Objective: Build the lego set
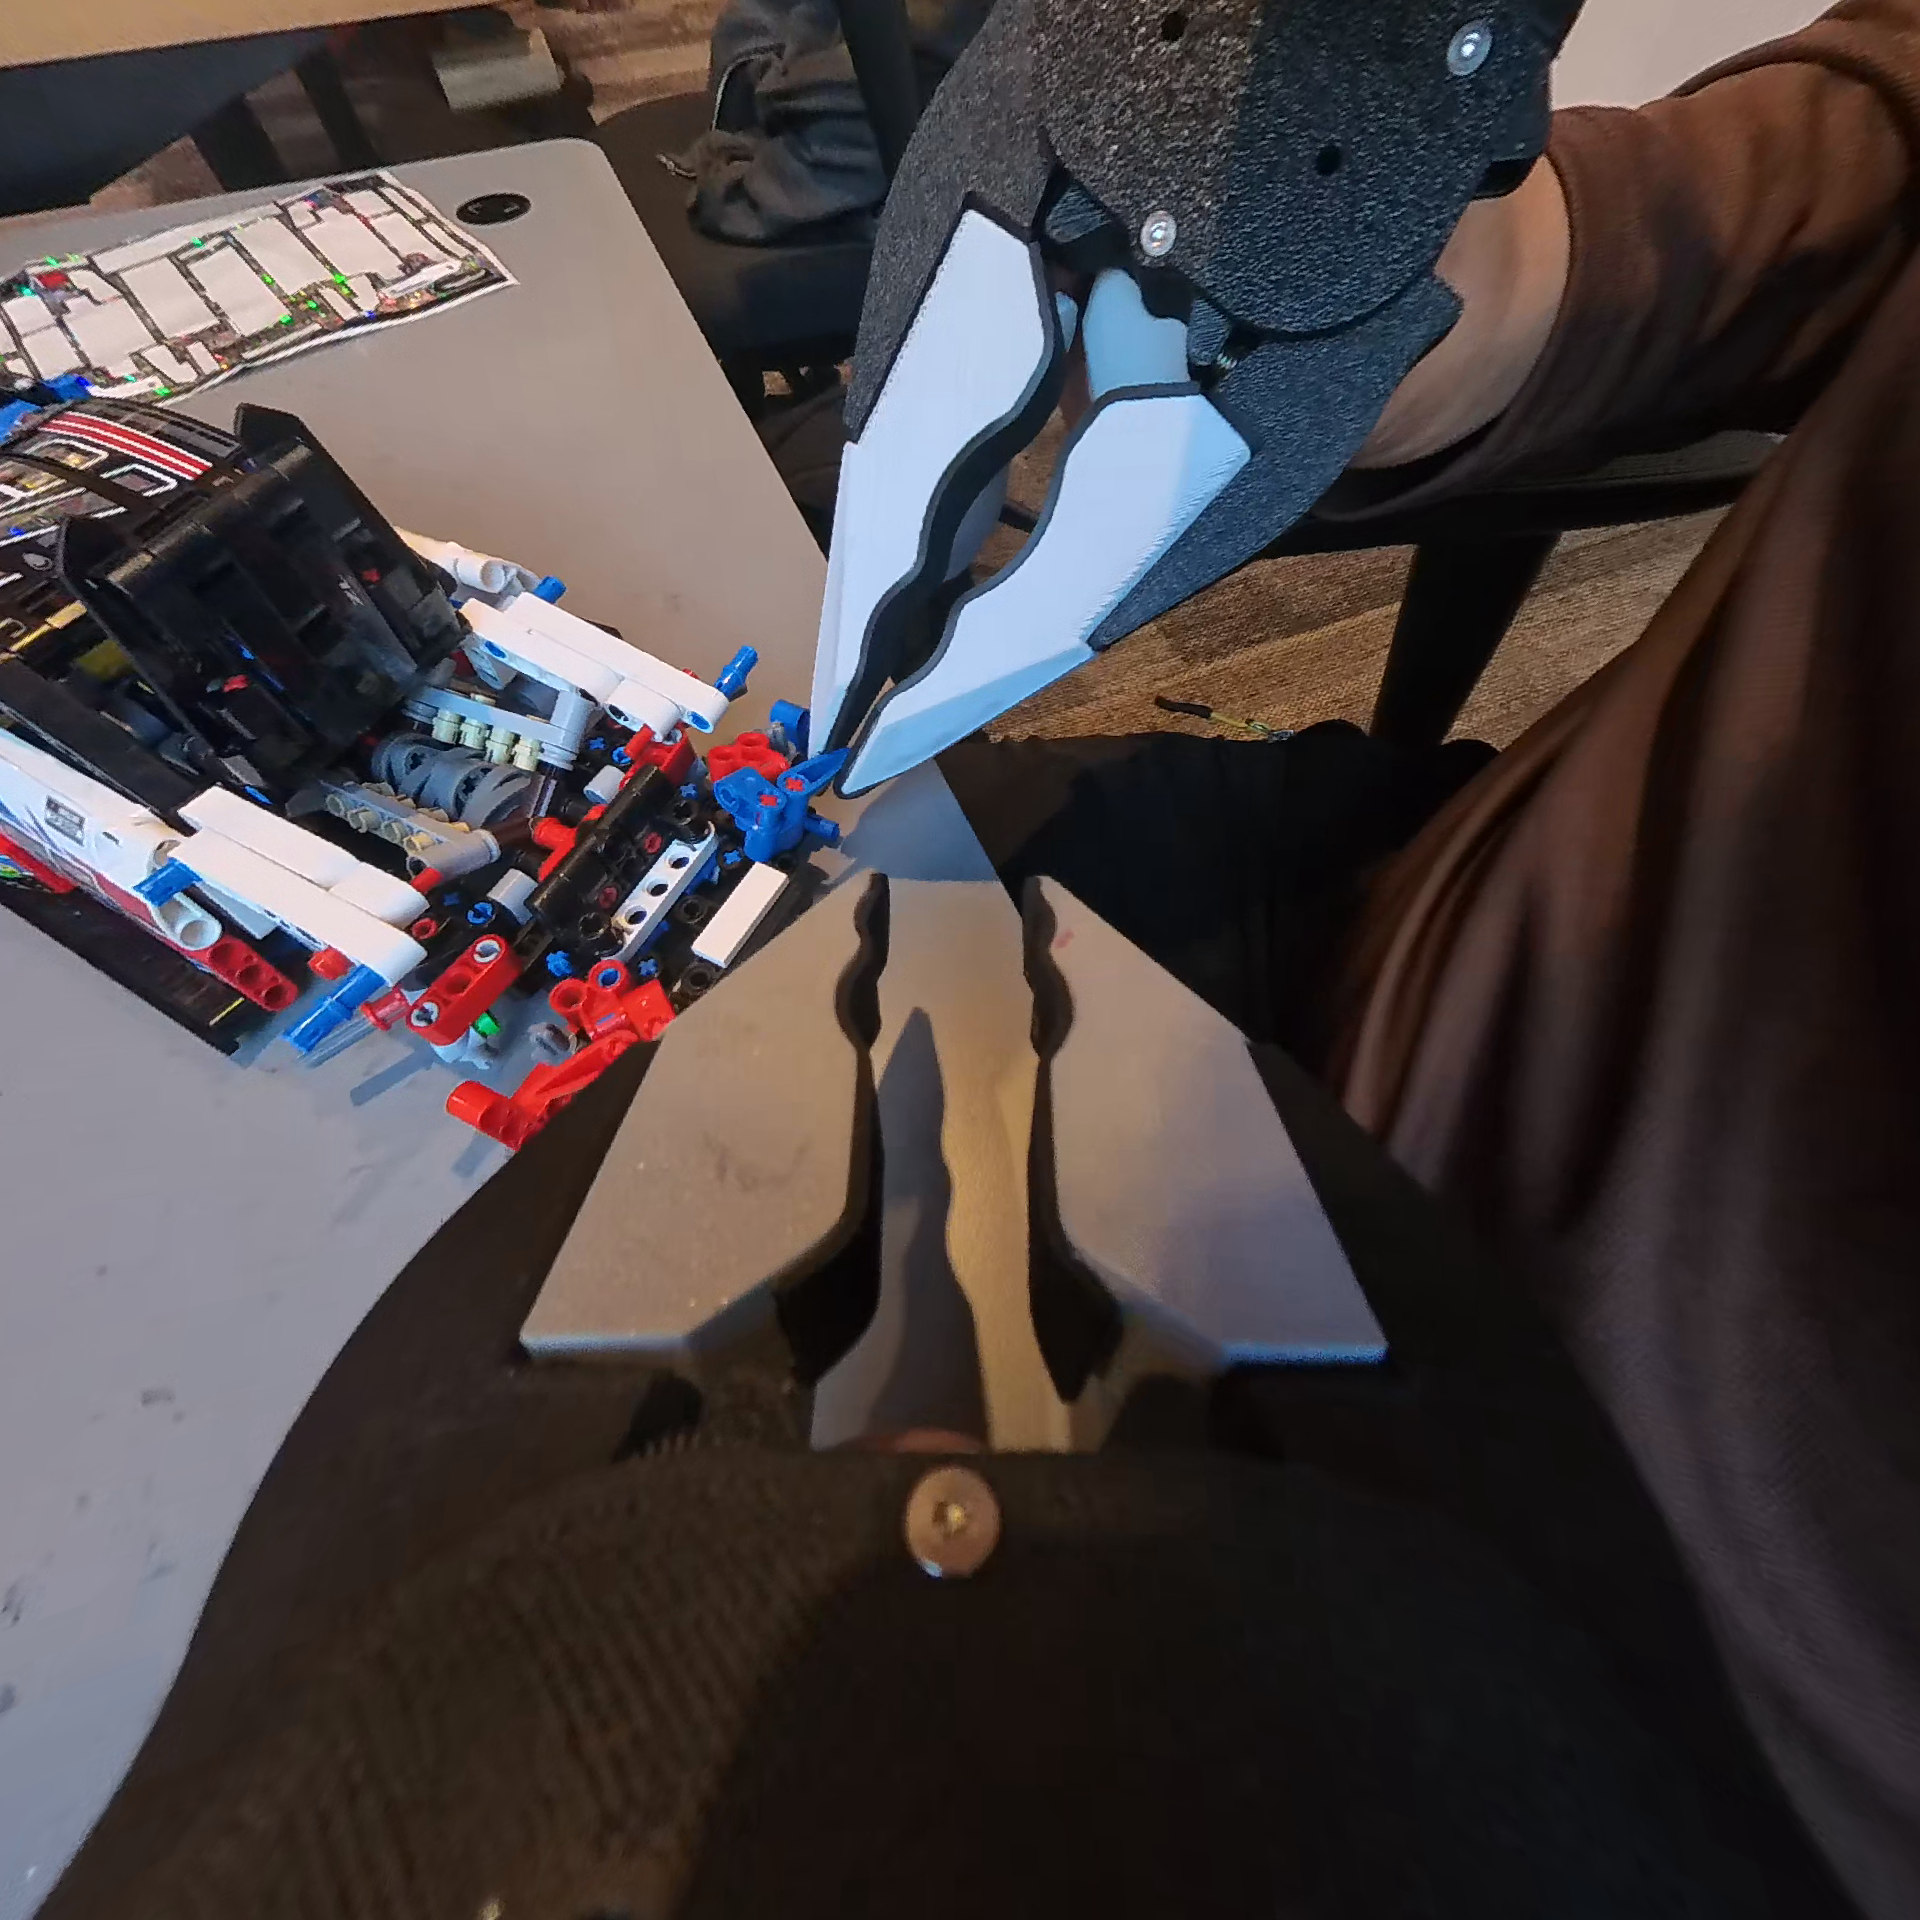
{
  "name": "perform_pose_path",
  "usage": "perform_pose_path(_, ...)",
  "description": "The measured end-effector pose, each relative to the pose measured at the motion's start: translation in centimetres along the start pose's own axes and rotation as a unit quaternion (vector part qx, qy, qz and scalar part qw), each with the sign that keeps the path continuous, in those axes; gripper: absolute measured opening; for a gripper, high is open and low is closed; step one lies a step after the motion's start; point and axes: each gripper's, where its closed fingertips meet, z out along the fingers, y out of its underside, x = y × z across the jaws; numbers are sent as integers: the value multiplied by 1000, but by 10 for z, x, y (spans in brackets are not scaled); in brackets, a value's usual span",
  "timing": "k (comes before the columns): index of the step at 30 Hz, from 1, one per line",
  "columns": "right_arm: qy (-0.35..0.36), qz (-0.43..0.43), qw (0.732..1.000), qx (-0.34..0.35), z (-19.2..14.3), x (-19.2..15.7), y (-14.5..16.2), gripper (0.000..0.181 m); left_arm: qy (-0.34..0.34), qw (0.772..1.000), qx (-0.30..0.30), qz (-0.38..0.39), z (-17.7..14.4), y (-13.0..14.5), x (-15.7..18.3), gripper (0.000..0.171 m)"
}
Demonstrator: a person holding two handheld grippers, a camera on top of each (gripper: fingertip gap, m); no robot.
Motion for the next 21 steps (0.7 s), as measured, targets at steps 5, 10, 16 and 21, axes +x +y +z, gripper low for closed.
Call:
perform_pose_path(5,5,-4,1000,-2,-1,0,0,3,-4,1000,-8,5,0,3,0,24)
perform_pose_path(10,-20,-3,999,36,-16,-8,-5,3,-8,1000,-3,0,-4,3,-1,24)
perform_pose_path(16,14,7,997,82,-35,6,0,4,-19,1000,5,-3,-12,5,-1,23)
perform_pose_path(21,40,68,988,133,-42,37,-5,4,-41,999,8,-2,-17,6,-5,24)
